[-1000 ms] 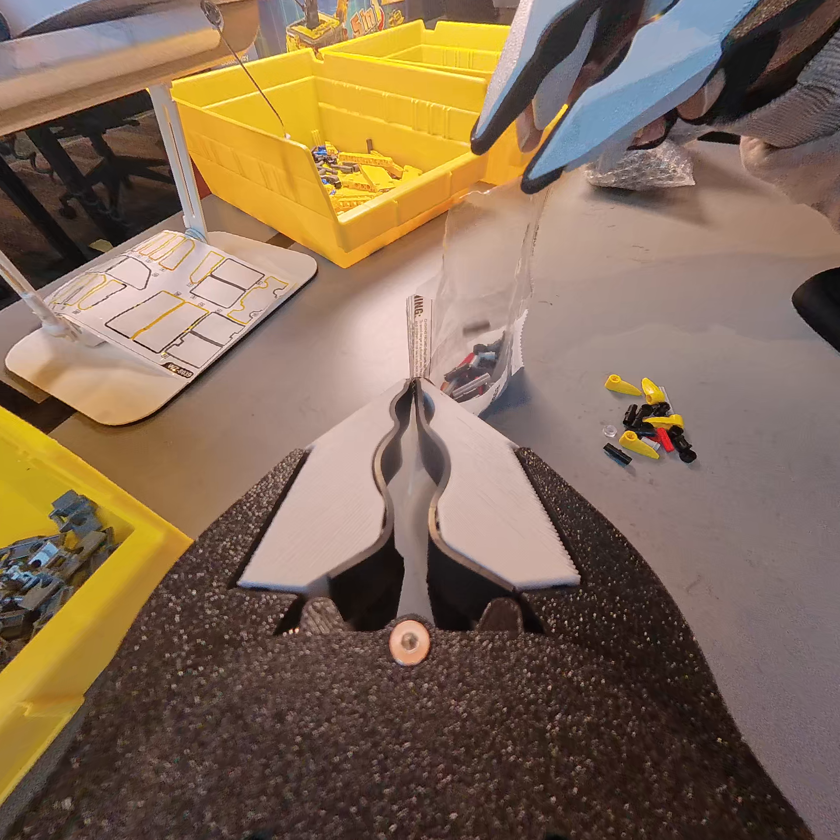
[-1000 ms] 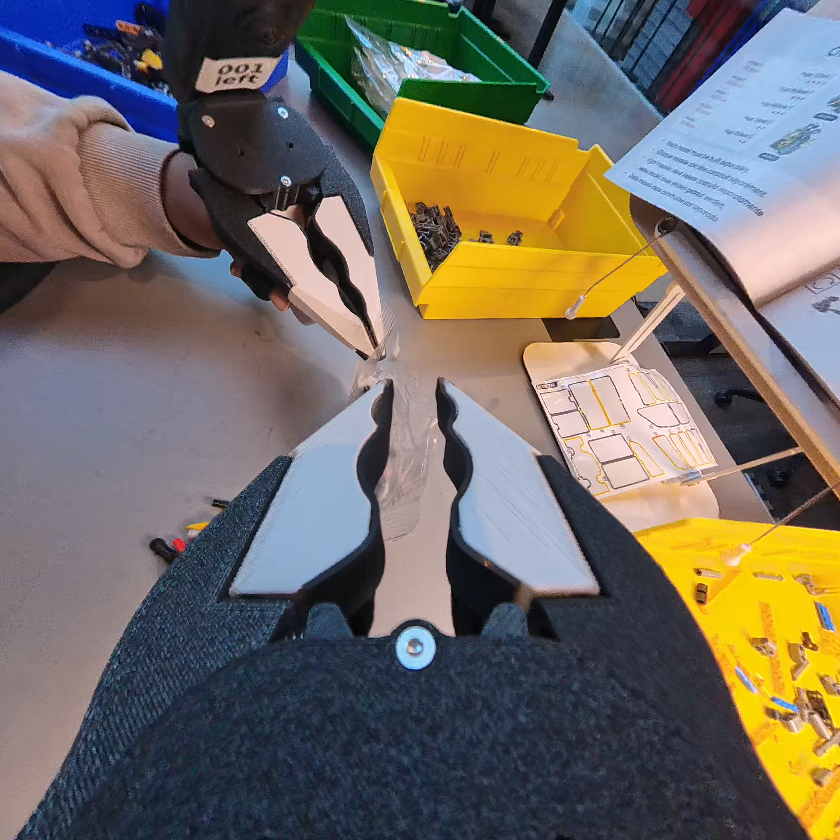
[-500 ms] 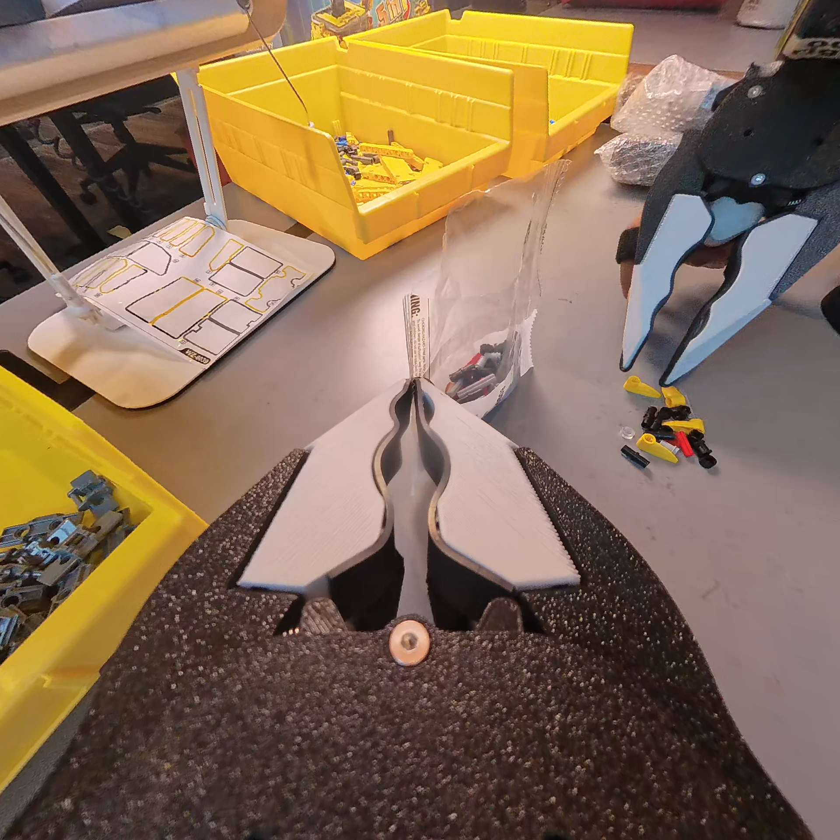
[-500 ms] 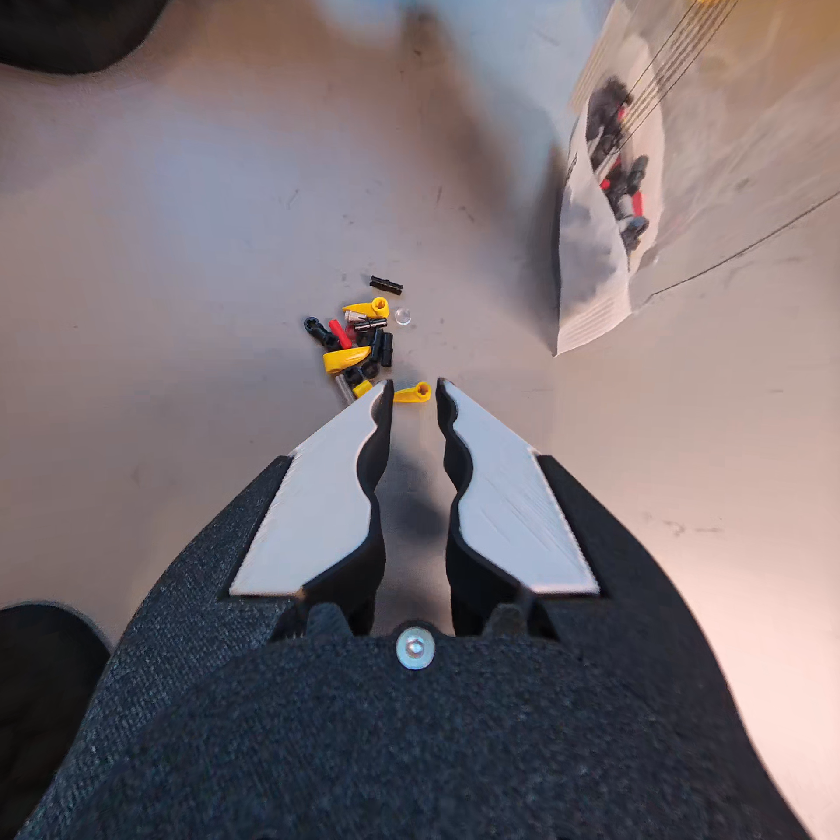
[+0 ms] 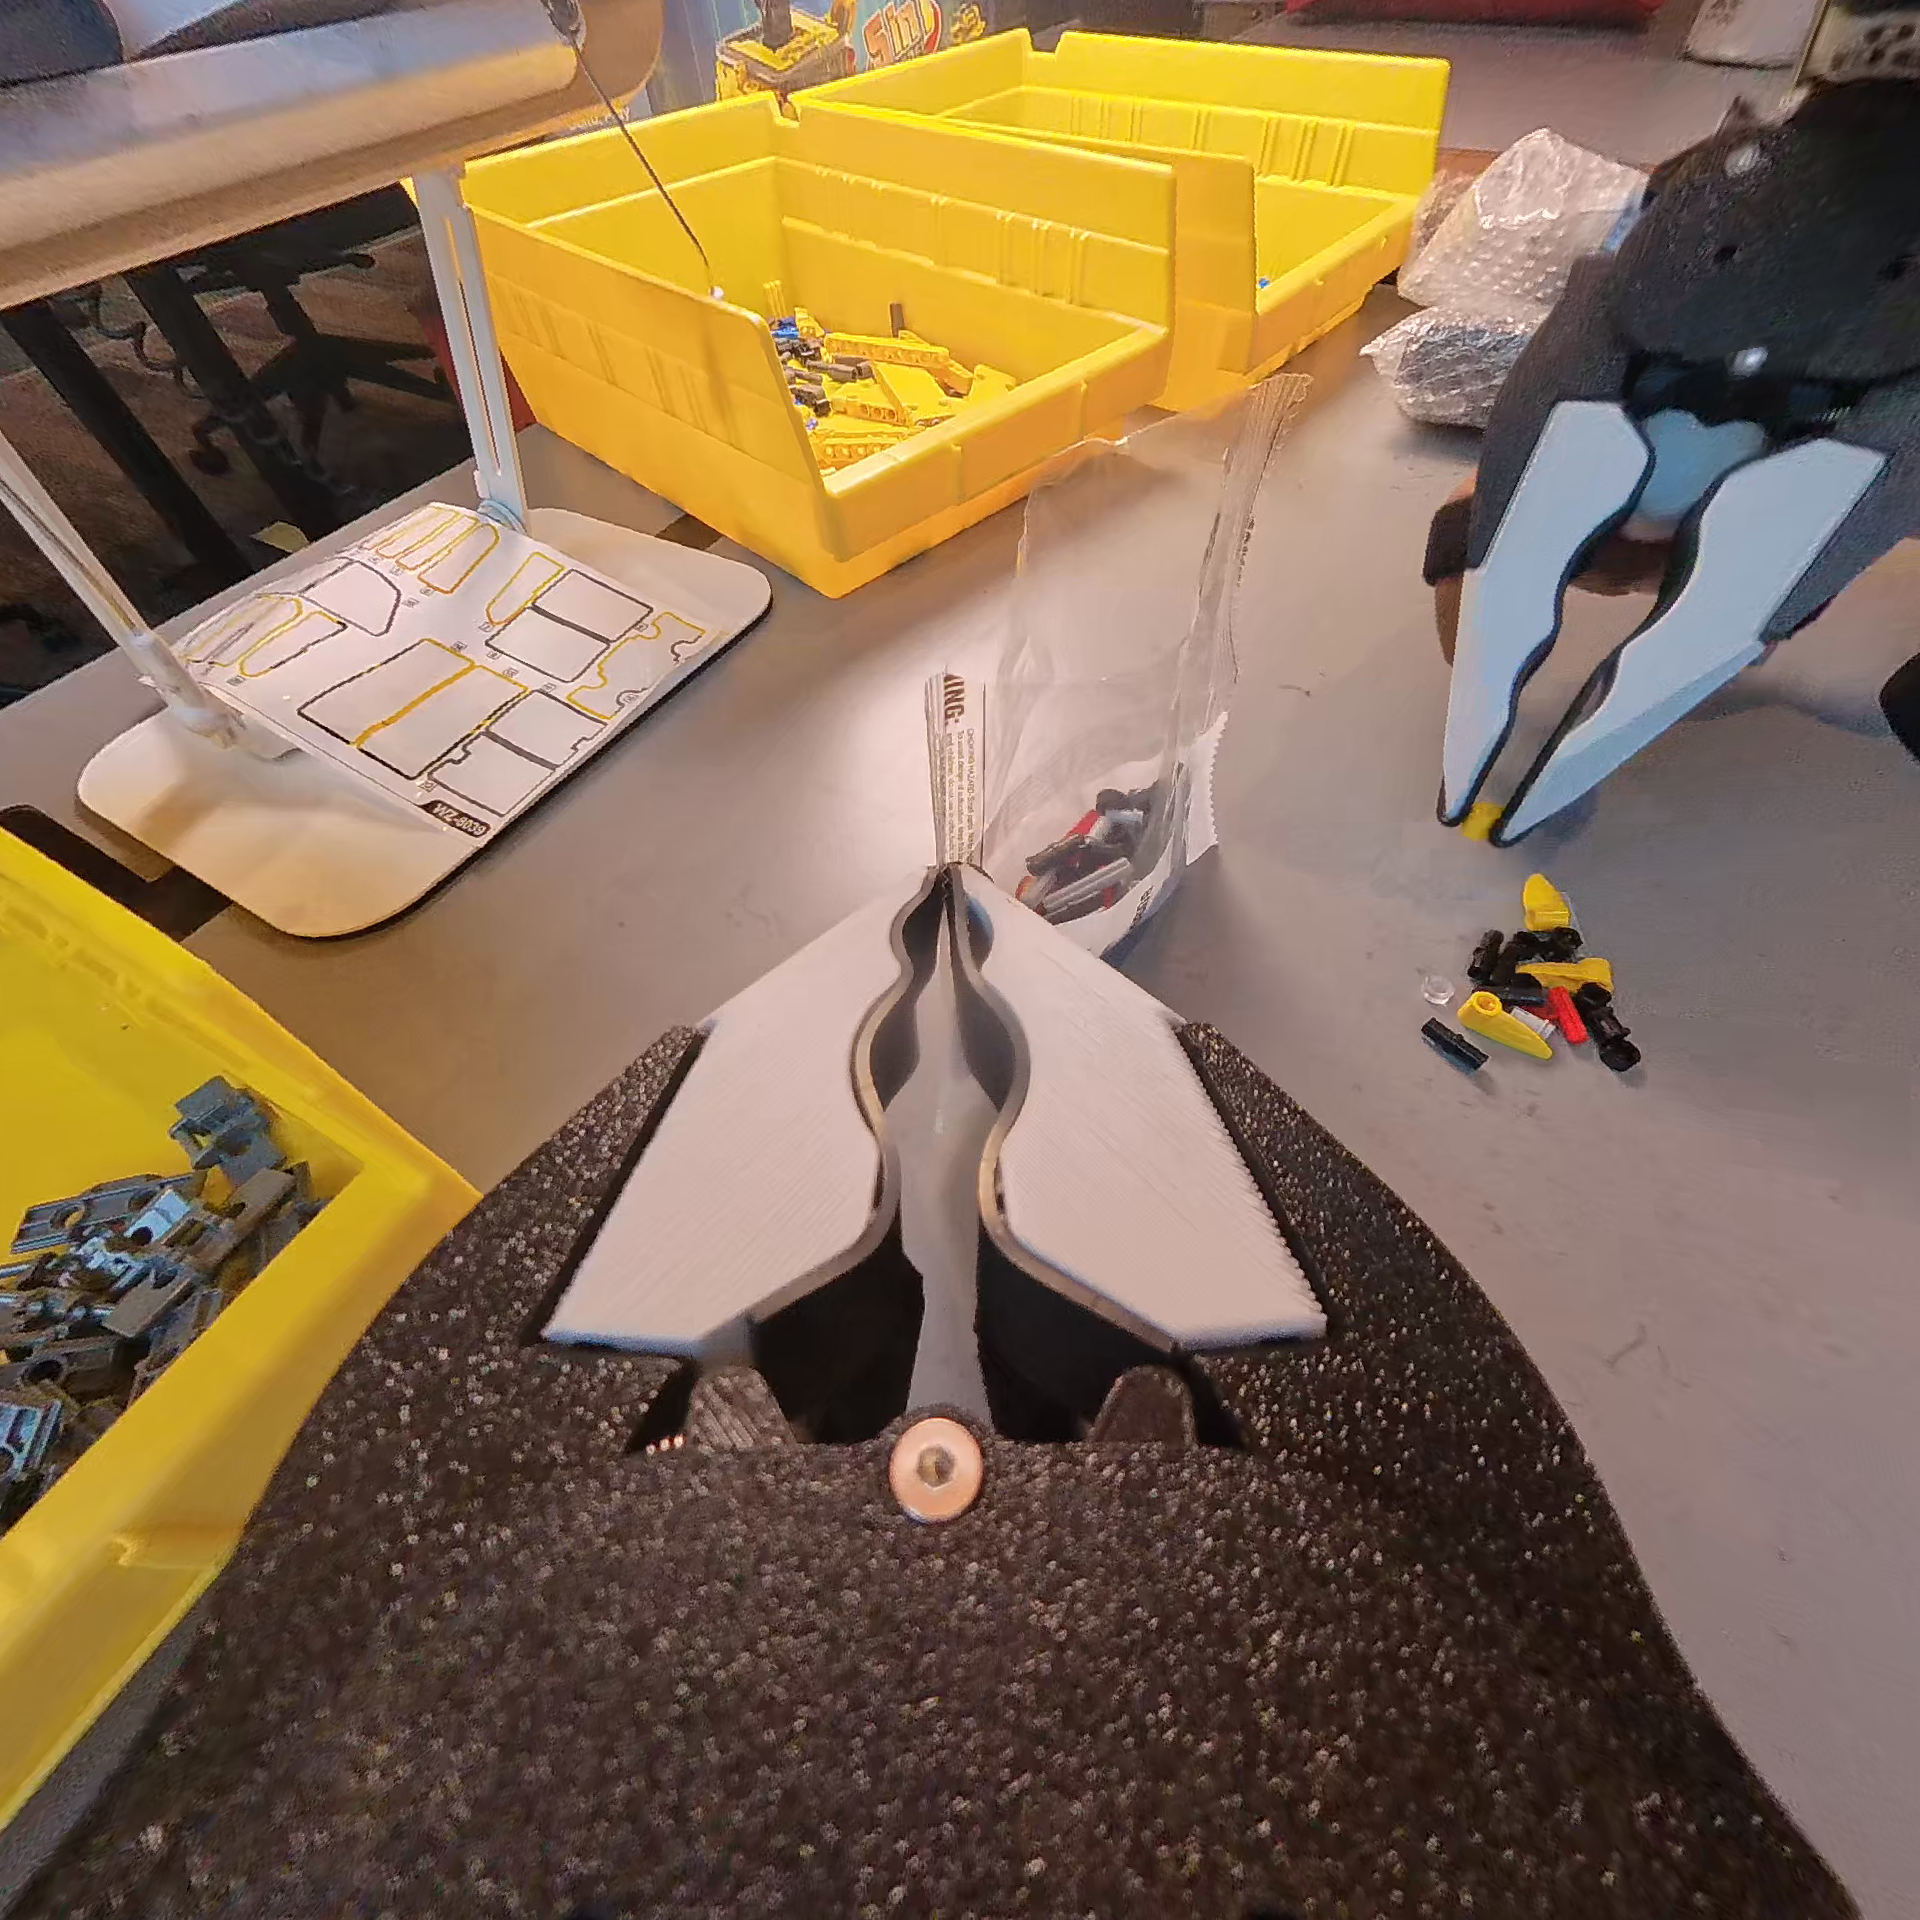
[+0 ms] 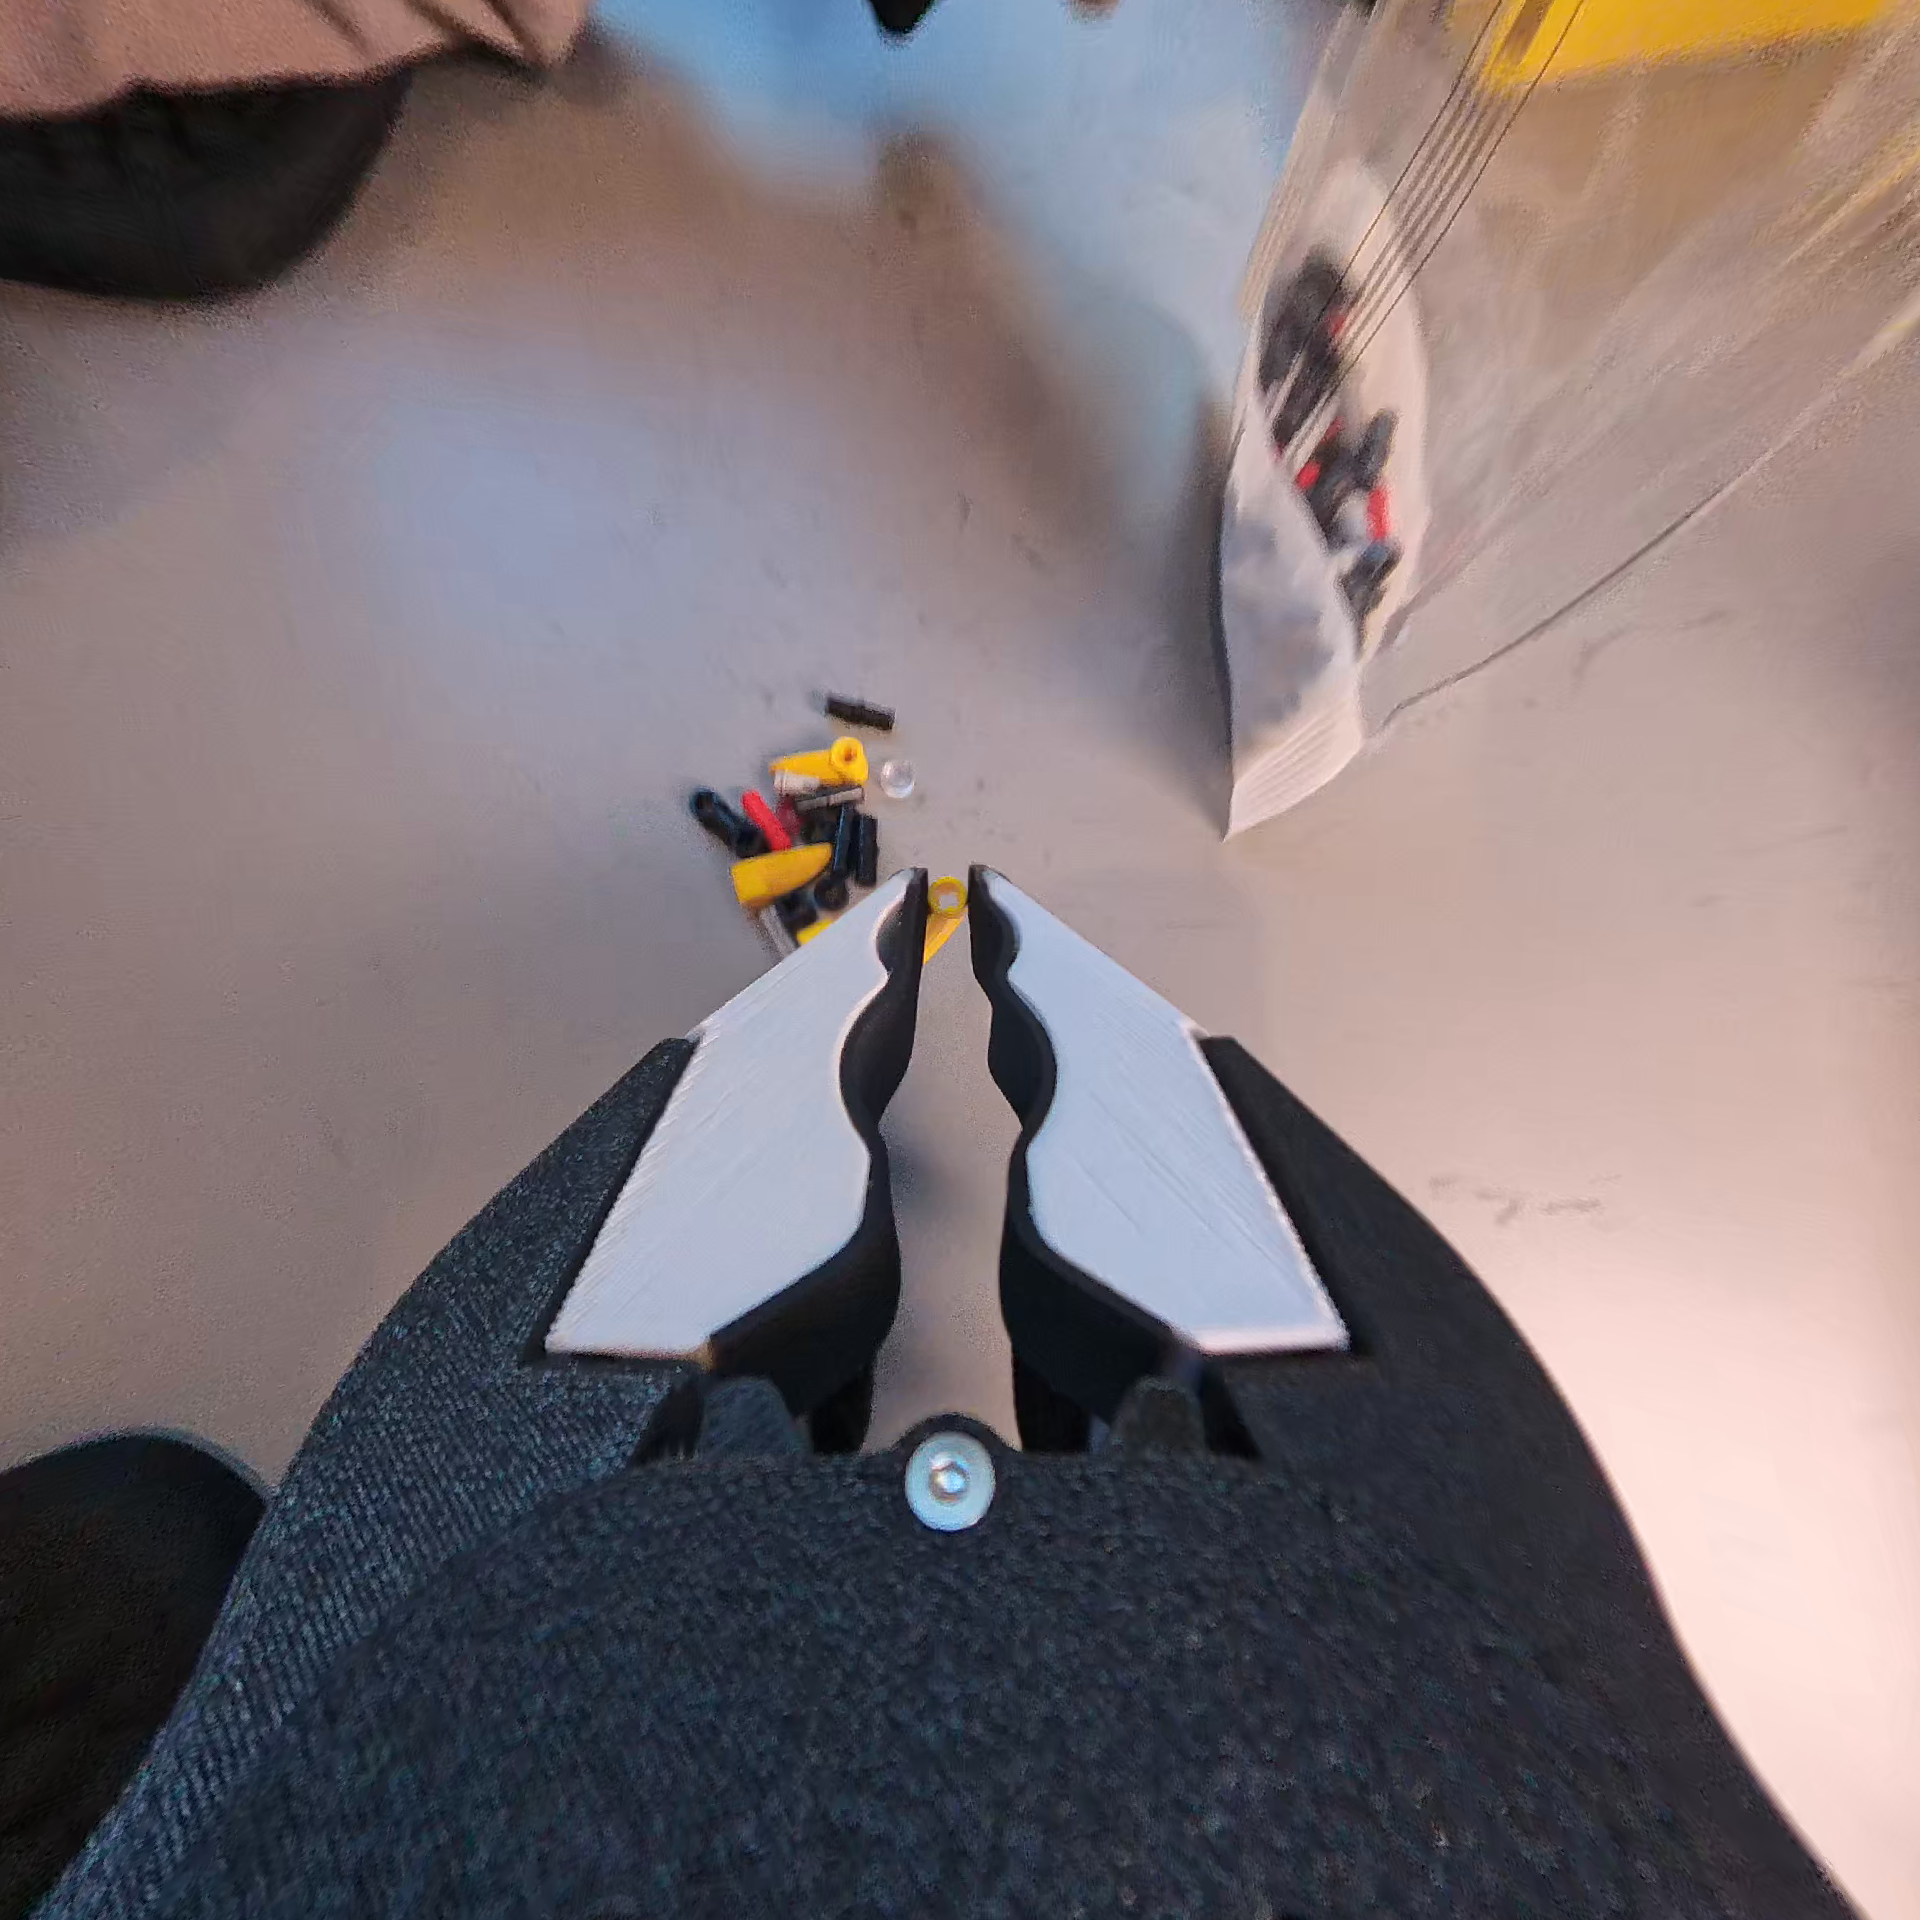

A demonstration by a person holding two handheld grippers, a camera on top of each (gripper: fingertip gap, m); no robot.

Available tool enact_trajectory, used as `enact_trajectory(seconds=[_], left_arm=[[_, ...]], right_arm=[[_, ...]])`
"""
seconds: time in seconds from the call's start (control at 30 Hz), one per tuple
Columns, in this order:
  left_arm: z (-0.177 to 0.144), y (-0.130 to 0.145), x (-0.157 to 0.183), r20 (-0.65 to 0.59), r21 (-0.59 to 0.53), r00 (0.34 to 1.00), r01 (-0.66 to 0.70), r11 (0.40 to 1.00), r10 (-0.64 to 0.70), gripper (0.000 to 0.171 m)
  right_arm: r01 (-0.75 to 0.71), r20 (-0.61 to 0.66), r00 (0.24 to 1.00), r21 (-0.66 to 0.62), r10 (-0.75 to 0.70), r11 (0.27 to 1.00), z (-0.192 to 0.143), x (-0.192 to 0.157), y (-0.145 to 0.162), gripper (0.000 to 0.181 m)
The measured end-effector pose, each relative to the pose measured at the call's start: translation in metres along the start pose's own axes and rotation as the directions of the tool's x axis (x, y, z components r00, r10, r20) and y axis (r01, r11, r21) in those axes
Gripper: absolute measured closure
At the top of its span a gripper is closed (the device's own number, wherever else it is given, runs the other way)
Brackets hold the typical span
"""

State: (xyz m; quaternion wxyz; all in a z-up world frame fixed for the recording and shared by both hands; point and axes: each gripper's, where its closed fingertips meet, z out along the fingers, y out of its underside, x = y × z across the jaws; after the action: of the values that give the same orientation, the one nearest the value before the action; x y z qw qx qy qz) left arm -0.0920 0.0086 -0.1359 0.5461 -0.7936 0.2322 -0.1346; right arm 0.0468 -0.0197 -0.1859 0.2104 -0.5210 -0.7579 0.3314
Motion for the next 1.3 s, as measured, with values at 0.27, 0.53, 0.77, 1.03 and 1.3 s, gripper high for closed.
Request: enact_trajectory(seconds=[0.27, 0.53, 0.77, 1.03, 1.3], left_arm=[[0.001, -0.002, 0.007, -0.023, 0.006, 1.0, -0.017, 1.0, 0.017, 0.171], [-0.001, -0.002, 0.004, -0.01, 0.005, 1.0, -0.017, 1.0, 0.017, 0.171], [-0.001, -0.001, 0.0, 0.007, 0.002, 1.0, -0.01, 1.0, 0.01, 0.171], [0.002, 0.001, 0.001, 0.009, -0.01, 1.0, -0.015, 1.0, 0.015, 0.171], [0.002, 0.003, 0.0, 0.011, -0.016, 1.0, -0.02, 1.0, 0.02, 0.171]], right_arm=[[0.175, -0.269, 0.96, 0.371, -0.075, 0.912, -0.056, 0.048, -0.152, 0.174], [0.155, -0.309, 0.95, 0.359, -0.039, 0.92, -0.035, 0.065, -0.145, 0.167], [0.099, -0.037, 0.995, 0.176, -0.093, 0.979, -0.031, -0.003, -0.053, 0.166], [-0.015, 0.094, 0.996, 0.018, 0.014, 1.0, 0.002, -0.029, 0.017, 0.163], [0.083, 0.071, 0.995, -0.114, -0.076, 0.99, 0.012, -0.03, 0.023, 0.169]])
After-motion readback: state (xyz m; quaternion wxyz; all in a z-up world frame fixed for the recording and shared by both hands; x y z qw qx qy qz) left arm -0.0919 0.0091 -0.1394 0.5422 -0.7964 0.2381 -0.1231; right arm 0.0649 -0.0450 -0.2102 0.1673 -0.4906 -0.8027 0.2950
